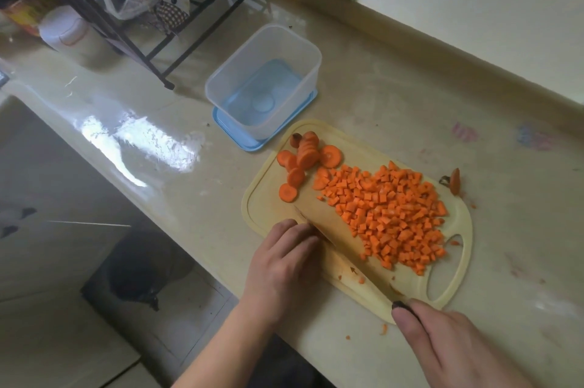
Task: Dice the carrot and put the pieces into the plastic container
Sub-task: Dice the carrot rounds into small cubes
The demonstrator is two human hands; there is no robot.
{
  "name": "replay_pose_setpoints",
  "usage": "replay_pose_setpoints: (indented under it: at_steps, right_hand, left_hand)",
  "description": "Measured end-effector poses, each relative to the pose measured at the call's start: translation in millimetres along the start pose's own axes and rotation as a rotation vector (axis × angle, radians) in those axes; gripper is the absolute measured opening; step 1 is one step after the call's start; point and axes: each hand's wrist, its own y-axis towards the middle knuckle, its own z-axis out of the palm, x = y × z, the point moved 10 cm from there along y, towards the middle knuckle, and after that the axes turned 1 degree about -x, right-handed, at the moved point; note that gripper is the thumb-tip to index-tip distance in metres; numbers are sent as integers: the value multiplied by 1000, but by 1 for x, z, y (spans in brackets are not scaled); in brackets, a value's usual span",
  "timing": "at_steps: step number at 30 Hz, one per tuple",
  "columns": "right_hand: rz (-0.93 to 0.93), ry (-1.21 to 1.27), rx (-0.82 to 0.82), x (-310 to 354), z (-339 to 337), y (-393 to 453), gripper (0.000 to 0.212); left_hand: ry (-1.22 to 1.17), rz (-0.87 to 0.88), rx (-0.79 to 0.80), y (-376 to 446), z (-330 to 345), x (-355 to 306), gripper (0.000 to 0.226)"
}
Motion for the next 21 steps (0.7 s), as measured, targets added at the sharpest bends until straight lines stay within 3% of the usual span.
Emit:
replay_pose_setpoints:
  at_steps: [3,12,15,21]
  right_hand:
    - [14,-38,50,-5,8,7,98]
    - [6,-130,73,0,11,11,108]
    - [-20,-176,57,5,16,13,100]
    - [-21,-31,6,-1,7,10,94]
  left_hand:
    - [-6,-3,-21,4,-4,-2,16]
    - [34,-9,-39,3,-5,-3,17]
    - [21,-21,-32,3,-5,-1,18]
    - [-10,-42,-63,2,-9,0,12]
